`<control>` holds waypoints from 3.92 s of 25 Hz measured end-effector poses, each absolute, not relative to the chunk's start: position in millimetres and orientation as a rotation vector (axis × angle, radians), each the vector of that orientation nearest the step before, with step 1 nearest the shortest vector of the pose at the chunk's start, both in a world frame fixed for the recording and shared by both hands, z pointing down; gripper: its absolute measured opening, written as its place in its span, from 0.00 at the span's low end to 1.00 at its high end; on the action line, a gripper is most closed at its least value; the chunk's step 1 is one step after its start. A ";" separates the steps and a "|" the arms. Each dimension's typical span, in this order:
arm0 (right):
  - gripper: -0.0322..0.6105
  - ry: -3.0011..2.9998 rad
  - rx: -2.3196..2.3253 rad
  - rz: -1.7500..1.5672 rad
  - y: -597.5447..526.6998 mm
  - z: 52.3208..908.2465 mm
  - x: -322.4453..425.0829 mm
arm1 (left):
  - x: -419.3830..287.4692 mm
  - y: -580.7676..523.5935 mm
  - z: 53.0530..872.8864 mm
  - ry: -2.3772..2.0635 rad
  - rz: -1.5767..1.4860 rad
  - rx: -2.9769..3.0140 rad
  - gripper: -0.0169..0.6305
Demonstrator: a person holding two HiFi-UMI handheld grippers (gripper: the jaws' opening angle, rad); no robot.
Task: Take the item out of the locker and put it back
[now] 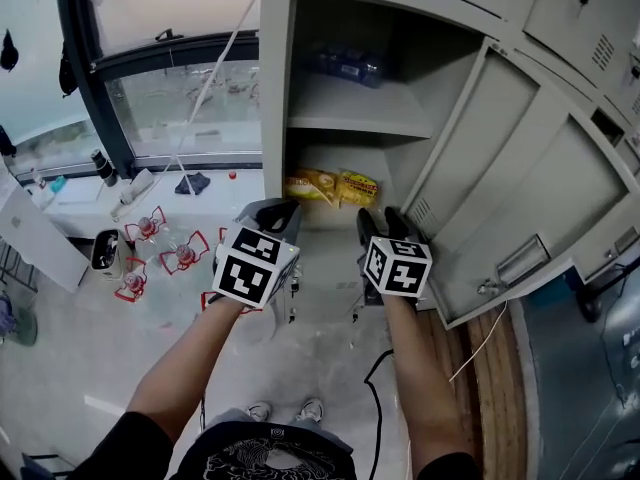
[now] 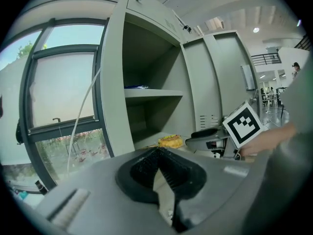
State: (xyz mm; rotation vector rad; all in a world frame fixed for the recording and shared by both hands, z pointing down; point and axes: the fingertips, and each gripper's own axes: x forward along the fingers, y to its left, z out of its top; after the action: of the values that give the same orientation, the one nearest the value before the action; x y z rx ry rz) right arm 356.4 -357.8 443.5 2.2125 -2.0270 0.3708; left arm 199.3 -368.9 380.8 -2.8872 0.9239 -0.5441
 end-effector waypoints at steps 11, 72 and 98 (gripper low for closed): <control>0.35 -2.054 2.217 0.402 -377.7 449.1 360.4 | 190.4 -367.2 379.1 1.006 -0.624 -2.813 0.04; 0.08 -1.952 2.290 0.124 -336.3 355.2 337.9 | 156.9 -367.7 337.9 0.990 -0.481 -2.858 0.04; 0.08 -1.856 2.336 -0.010 -276.7 313.3 305.3 | 162.9 -375.4 325.9 0.874 -0.357 -2.950 0.04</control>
State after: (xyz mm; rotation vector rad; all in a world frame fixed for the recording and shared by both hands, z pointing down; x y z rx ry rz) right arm 305.3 -276.7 313.3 2.3358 -1.8557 -0.0099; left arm 162.9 -375.4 325.9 -2.9497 0.8741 -0.3573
